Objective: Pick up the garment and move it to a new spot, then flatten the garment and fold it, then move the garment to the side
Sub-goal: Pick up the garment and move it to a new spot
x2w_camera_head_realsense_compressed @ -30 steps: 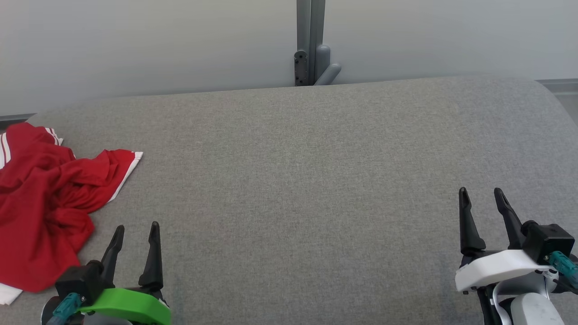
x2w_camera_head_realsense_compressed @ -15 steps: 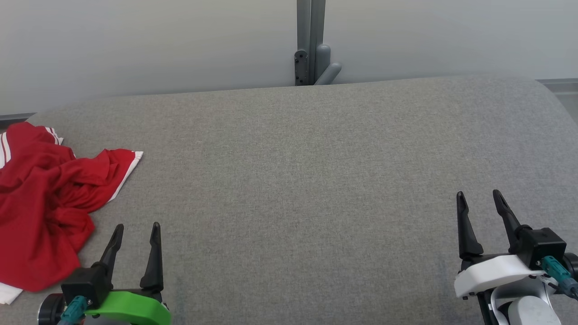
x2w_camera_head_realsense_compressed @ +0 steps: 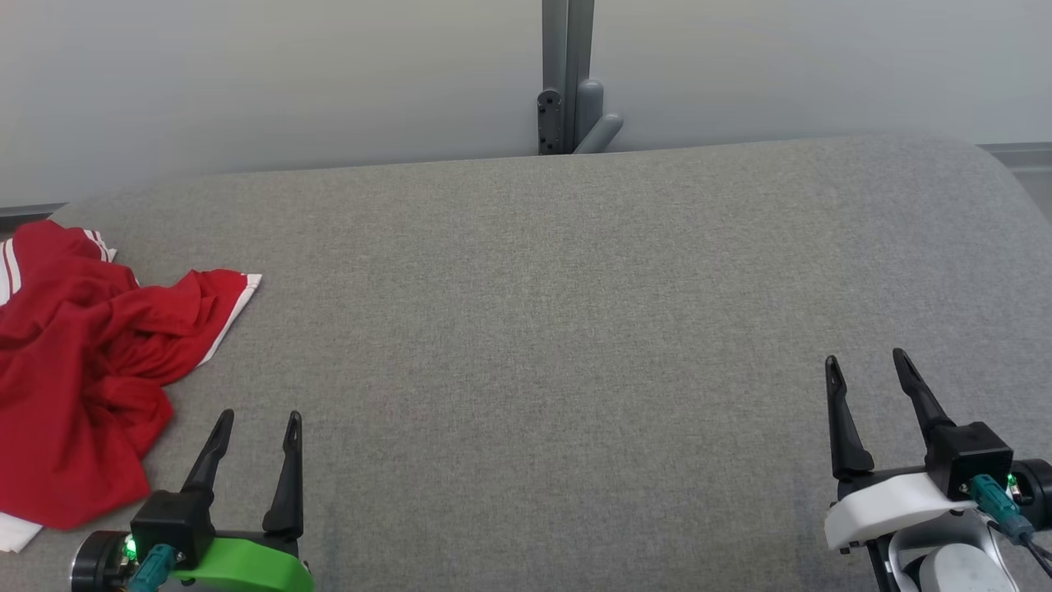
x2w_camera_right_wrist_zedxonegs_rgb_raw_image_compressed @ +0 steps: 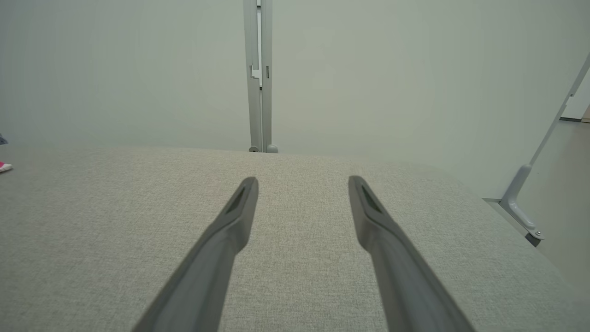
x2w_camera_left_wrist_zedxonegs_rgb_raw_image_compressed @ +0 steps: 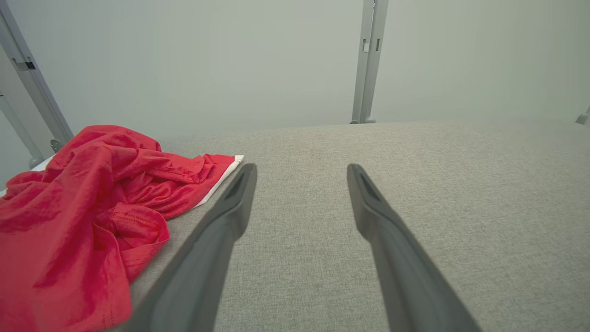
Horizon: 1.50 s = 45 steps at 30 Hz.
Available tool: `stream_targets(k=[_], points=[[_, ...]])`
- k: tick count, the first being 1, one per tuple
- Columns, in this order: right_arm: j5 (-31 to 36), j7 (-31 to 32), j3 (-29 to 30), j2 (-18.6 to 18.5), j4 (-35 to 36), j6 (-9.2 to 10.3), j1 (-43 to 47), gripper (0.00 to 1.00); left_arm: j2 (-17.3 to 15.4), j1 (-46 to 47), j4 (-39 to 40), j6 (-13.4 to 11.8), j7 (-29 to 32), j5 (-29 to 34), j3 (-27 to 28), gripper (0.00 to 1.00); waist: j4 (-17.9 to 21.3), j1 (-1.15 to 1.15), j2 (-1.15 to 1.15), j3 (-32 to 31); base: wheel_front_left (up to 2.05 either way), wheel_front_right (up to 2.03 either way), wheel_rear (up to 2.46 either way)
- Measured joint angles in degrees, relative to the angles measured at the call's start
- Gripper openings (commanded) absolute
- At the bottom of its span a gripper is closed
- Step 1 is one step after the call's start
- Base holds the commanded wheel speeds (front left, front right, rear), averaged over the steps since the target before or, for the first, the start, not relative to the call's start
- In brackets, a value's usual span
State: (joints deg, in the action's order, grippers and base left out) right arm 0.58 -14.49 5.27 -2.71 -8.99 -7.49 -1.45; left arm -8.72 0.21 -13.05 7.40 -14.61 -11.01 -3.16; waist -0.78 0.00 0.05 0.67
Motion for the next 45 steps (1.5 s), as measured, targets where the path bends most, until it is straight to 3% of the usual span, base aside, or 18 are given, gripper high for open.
stream_targets(k=[18, 24, 30, 45], points=[[1.90, -0.56, 0.04, -0.03, -0.15, 0.00, 0.05, 1.00, -0.23, -0.19, -0.71, 0.00, -0.53, 1.46, 0.08, 1.00, -0.32, 0.00, 0.00, 0.20, 0.00, 0.00, 0.00], [1.55, -0.57, -0.23, -0.09, -0.13, 0.00, 0.44, 1.00, 0.15, 0.19, -1.24, 0.00, -0.53, 1.07, -0.57, 1.00, -2.11, 0.00, 0.00, 0.10, 0.00, 0.00, 0.00], [0.98, -0.56, -2.02, -0.09, -0.60, 0.00, 1.04, 1.00, 0.54, 0.51, -1.64, 0.01, -0.54, 0.82, 0.02, 1.00, -6.76, 0.00, 0.00, 0.05, 0.00, 0.00, 0.00], [-0.38, -0.57, -10.11, -0.01, -1.70, -0.01, -1.76, 1.00, 2.71, -2.69, -1.56, 0.01, -0.54, 1.08, 6.28, 1.00, -23.27, 0.00, 0.00, -0.24, 0.00, 0.00, 0.00]])
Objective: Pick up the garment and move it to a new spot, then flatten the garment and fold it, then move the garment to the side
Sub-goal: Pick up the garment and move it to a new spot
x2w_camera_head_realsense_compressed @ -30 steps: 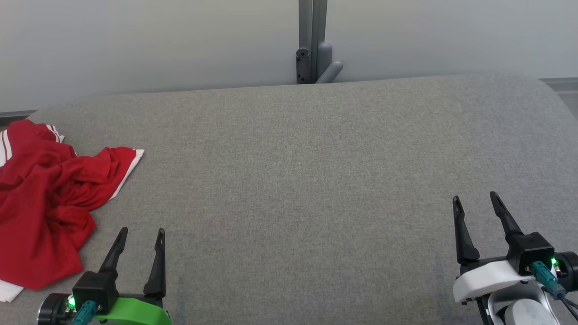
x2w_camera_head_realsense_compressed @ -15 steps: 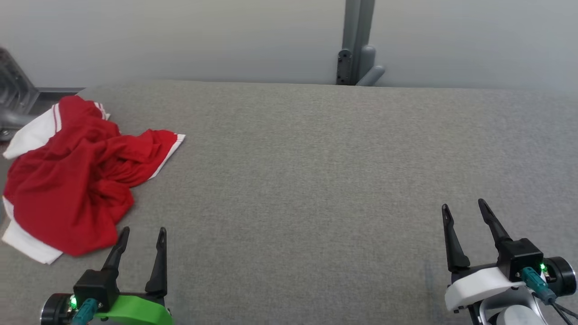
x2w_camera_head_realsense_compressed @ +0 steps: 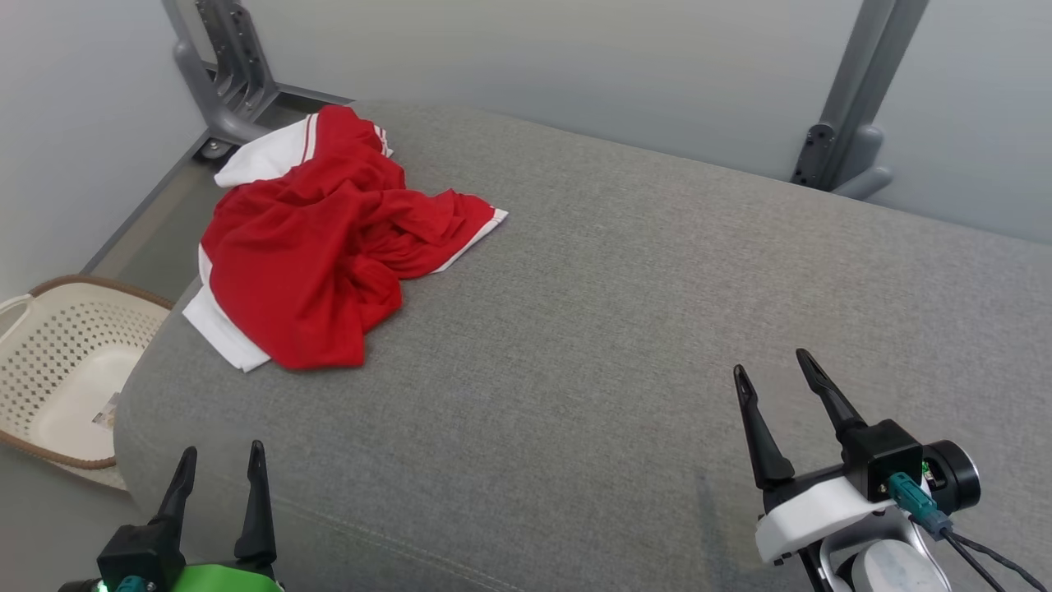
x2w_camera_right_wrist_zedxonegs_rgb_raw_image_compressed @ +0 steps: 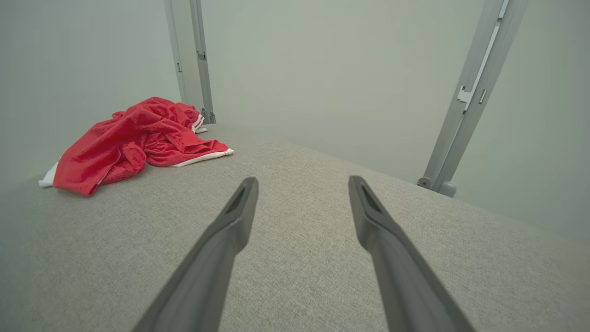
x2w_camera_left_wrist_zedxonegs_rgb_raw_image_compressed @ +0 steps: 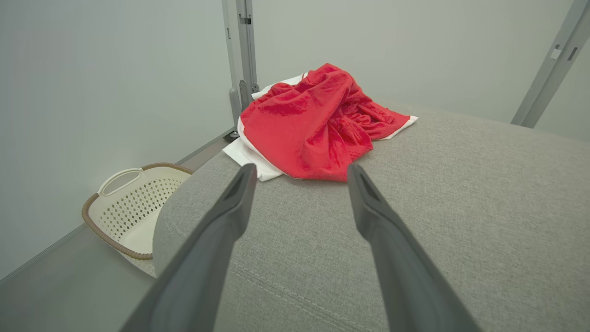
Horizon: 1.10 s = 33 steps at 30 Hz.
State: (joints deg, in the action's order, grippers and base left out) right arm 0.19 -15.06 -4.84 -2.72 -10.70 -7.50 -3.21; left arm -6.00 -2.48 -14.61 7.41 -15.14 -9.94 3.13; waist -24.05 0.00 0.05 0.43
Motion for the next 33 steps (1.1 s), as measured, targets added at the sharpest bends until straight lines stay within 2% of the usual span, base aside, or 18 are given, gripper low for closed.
stream_targets(k=[5, 13, 17, 25, 33], points=[[0.45, 0.00, -0.01, 0.01, -0.14, 0.00, -0.02, 1.00, 0.38, 0.07, 0.68, 0.00, 0.00, -0.07, 0.80, 1.00, -2.10, 0.00, 0.00, 0.64, 0.00, 0.00, 0.00], [3.53, 0.01, 0.33, 0.00, 0.69, 0.00, -2.46, 1.00, 0.66, 6.78, -1.03, 0.00, -0.02, -1.83, 0.37, 1.00, -1.02, 0.00, 0.00, 4.14, 0.00, 0.00, 0.00], [5.71, 0.00, -0.21, 0.01, 1.64, 0.00, -5.27, 1.00, -0.93, 14.67, -7.55, 0.00, 0.00, -3.41, -1.94, 1.00, 0.08, 0.00, 0.00, 7.71, 0.00, 0.00, 0.00], [8.83, 0.00, -1.12, 0.00, 4.13, 0.00, -9.68, 1.00, -6.47, 32.23, -20.40, 0.08, -0.01, -8.38, -6.88, 1.00, 3.14, 0.00, 0.00, 16.72, 0.00, 0.00, 0.00], [9.46, 0.01, -1.81, -0.04, 4.89, 0.00, -11.12, 1.00, -10.39, 38.00, -29.21, 0.12, -0.02, -10.45, -7.57, 1.00, 7.16, 0.00, 0.00, 22.56, 0.00, 0.00, 0.00]])
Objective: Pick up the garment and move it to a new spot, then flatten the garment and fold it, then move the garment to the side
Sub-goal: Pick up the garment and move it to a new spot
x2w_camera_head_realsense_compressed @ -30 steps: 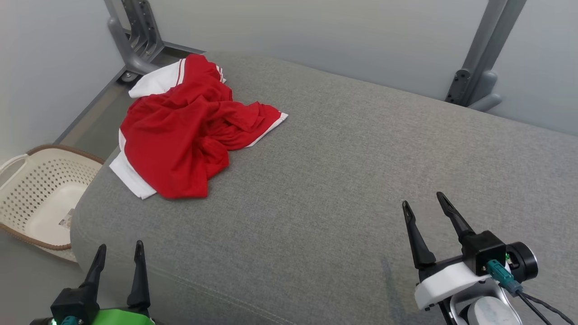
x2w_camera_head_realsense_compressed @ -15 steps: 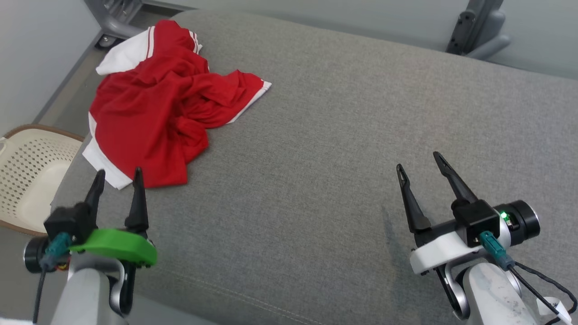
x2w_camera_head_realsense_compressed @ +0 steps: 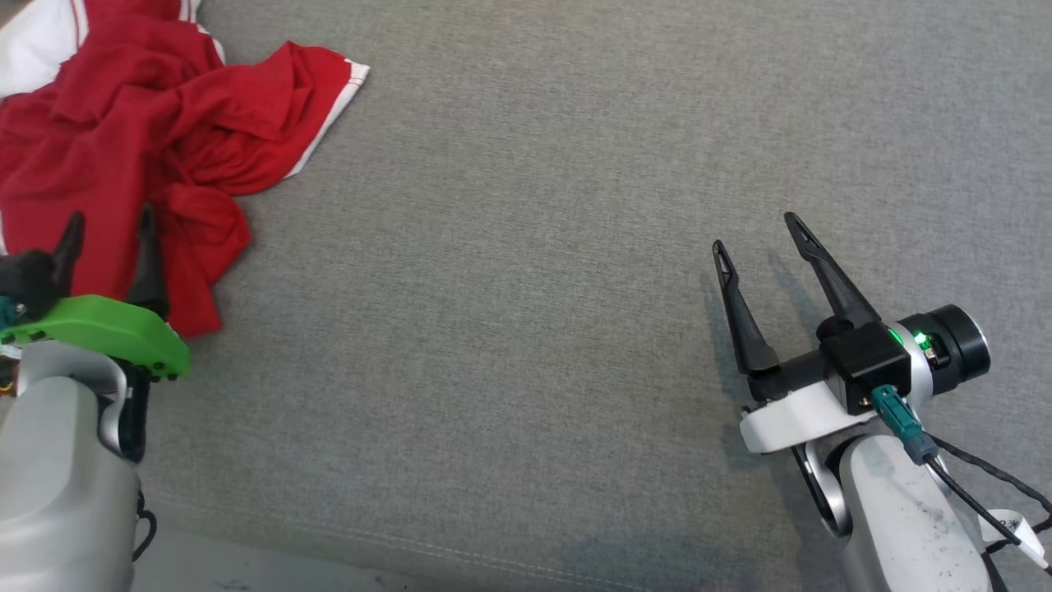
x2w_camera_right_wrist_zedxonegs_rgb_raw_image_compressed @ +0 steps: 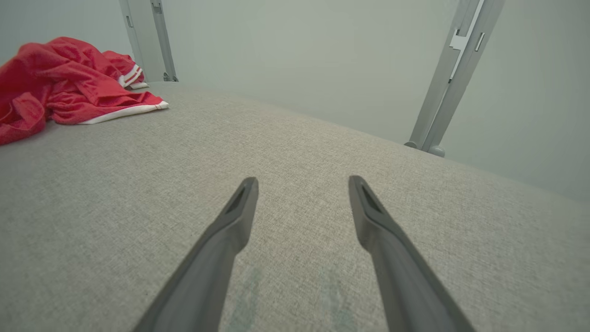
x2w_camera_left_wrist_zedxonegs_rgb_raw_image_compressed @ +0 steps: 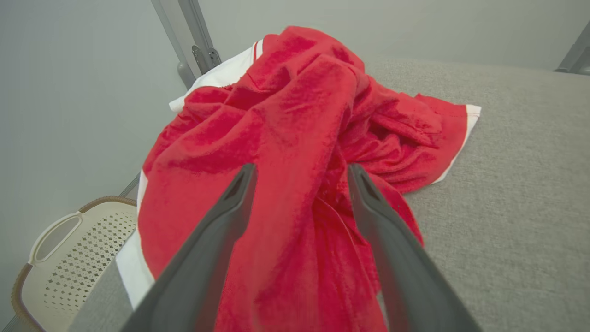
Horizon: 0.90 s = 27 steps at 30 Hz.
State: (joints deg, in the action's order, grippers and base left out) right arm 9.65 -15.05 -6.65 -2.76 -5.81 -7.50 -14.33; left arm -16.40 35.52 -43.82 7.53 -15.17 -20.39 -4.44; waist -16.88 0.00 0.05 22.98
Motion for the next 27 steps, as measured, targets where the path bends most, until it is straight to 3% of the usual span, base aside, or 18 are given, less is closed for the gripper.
stream_targets(k=[6, 7, 9, 10, 19, 27], points=[[-0.30, 0.00, 0.30, -0.02, 1.12, 0.00, -0.07, 1.00, -1.27, 3.14, -6.64, 0.02, 0.01, -1.87, 1.38, 1.00, 3.40, 0.00, 0.00, 2.94, 0.00, 0.00, 0.00], [-0.30, 0.00, 0.33, -0.03, 1.18, 0.00, -0.07, 1.00, -1.25, 3.51, -7.50, 0.02, 0.02, -2.27, 1.08, 0.91, 3.82, 0.00, 0.00, 3.33, 0.00, 0.00, 0.00], [-0.29, -0.01, 0.38, -0.03, 1.16, 0.00, -0.07, 1.00, -1.40, 4.13, -9.12, 0.02, 0.01, -3.45, 1.12, 0.09, 4.55, 0.00, 0.00, 3.90, 0.00, 0.00, 0.00], [-0.30, 0.00, 0.43, -0.02, 1.27, 0.00, -0.08, 1.00, -1.76, 4.26, -9.66, 0.02, 0.01, -3.79, 1.24, 0.00, 4.90, 0.00, 0.00, 4.10, 0.00, 0.00, 0.00], [-2.65, 0.00, 0.80, -0.03, 1.53, 0.00, 0.18, 1.00, -4.90, 4.46, -8.76, 0.02, 0.03, -2.18, -0.44, 0.00, 5.98, 0.00, 0.00, 2.35, 0.00, 0.00, 0.00], [-6.90, -0.01, 0.18, -0.04, 1.03, 0.00, 2.33, 1.00, -7.14, 3.46, 3.66, 0.01, 0.03, 2.45, -1.67, 0.00, 6.59, 0.00, 0.00, -1.79, 0.00, 0.00, 0.00]])
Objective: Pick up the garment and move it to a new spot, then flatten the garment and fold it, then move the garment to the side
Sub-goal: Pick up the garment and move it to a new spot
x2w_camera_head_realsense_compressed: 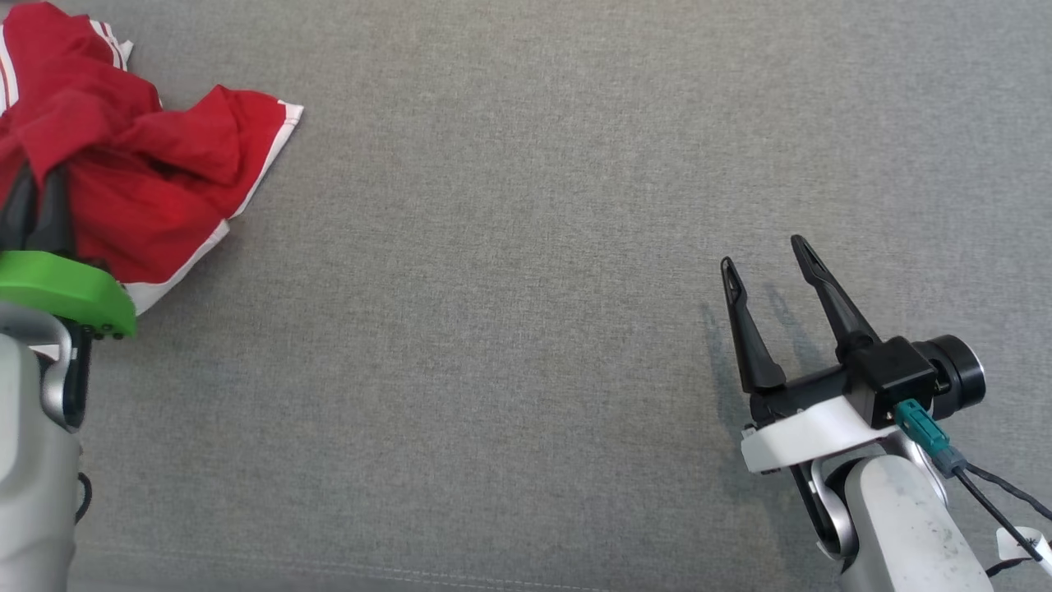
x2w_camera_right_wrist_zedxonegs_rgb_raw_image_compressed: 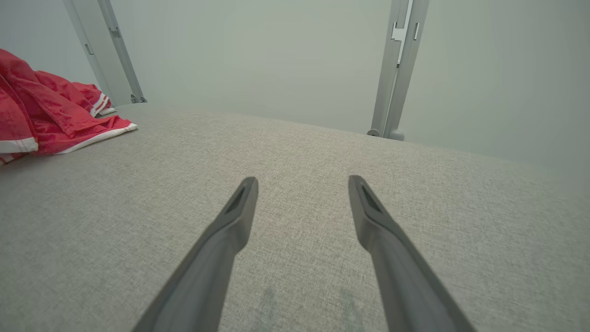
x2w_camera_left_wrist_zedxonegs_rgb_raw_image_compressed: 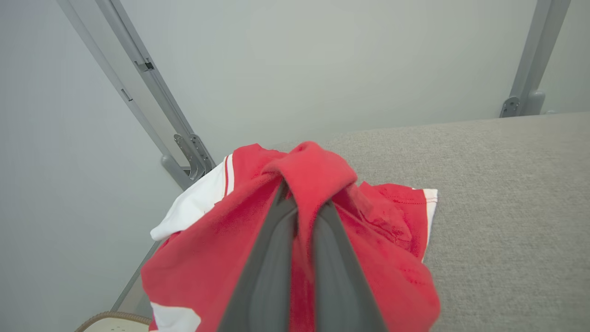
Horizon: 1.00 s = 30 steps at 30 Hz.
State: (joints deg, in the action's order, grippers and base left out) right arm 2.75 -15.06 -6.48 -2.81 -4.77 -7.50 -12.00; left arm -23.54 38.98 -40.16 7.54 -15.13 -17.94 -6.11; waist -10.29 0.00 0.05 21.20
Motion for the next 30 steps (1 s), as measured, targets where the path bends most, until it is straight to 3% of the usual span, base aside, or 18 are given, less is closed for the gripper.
stream_targets(k=[3, 11, 17, 23, 30], points=[[-2.11, 0.00, 0.08, 0.03, 0.12, 0.00, 0.69, 1.00, 0.26, -1.49, 6.35, 0.00, 0.69, 0.54, -2.24, 0.00, 0.85, 0.00, 0.00, -1.76, 0.00, 0.00, 0.00], [-5.99, 0.01, 0.03, -0.01, 0.60, 0.00, 2.89, 1.00, 3.35, -4.90, 34.49, -0.08, 11.77, -0.31, -8.73, 0.00, 6.60, 0.00, 0.00, -5.10, 0.00, 0.00, 0.00], [-8.06, 0.00, 0.10, -0.03, 1.35, 0.00, 3.70, 1.00, 4.48, -8.94, 49.59, -0.78, 20.43, -0.37, -13.50, 0.00, 11.88, 0.00, 0.00, -6.41, 0.00, 0.00, 0.00], [-9.09, 0.00, 0.26, -0.03, 1.53, 0.00, 5.73, 1.00, 4.02, -13.62, 53.23, -2.61, 25.74, -0.74, -15.23, 0.00, 17.27, 0.00, 0.00, -7.20, 0.00, 0.00, 0.00], [-9.53, 0.00, 0.92, -0.04, 1.53, 0.00, 7.94, 1.00, 4.16, -17.16, 44.77, -3.21, 26.06, -0.80, -17.38, 0.00, 21.82, 0.00, 0.00, -7.74, 0.00, 0.00, 0.00]])
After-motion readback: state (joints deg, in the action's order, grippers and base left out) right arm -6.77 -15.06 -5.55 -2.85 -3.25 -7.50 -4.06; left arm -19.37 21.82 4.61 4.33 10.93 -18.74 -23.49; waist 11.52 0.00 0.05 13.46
